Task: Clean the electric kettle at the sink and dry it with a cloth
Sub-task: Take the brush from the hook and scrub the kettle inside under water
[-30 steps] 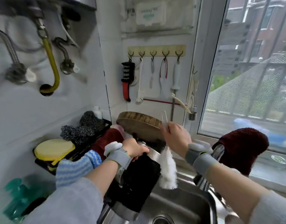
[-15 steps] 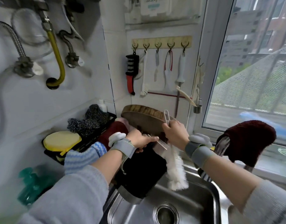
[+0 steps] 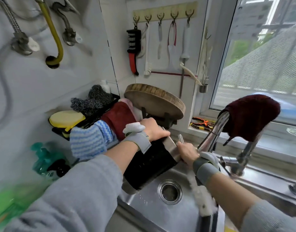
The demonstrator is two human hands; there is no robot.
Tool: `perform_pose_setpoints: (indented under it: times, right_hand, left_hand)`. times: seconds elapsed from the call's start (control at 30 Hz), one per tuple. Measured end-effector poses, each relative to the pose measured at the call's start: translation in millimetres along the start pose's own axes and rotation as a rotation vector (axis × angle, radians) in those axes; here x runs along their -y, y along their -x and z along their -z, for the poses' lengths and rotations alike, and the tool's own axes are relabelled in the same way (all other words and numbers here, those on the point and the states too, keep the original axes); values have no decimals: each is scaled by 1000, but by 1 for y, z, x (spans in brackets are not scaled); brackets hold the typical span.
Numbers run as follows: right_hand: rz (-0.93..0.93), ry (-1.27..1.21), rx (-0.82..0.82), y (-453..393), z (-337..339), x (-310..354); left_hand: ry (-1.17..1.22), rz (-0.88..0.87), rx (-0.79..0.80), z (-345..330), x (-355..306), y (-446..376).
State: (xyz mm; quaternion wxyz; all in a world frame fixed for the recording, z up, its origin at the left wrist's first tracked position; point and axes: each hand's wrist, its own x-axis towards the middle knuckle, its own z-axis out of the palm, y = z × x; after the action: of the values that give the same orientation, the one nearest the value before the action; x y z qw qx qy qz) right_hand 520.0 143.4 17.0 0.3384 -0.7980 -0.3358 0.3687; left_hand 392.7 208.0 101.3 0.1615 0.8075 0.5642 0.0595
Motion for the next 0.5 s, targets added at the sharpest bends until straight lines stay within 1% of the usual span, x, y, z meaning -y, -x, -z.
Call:
perform_pose_setpoints:
  times: [0.13, 0.23, 0.33, 0.5]
  right_hand:
    - [-175, -445, 92, 22, -11, -35]
    - [-260, -667, 138, 35, -15, -50]
    - [-293, -711, 150, 38, -20, -57]
    - [-342, -816, 156, 41, -20, -67]
  left_hand:
    - [-276, -153, 38, -6, -34, 12]
    - [-422, -238, 94, -17, -58, 18]
    - [-536, -299, 161, -24, -72, 16]
    - [-696, -429, 192, -41, -95, 10]
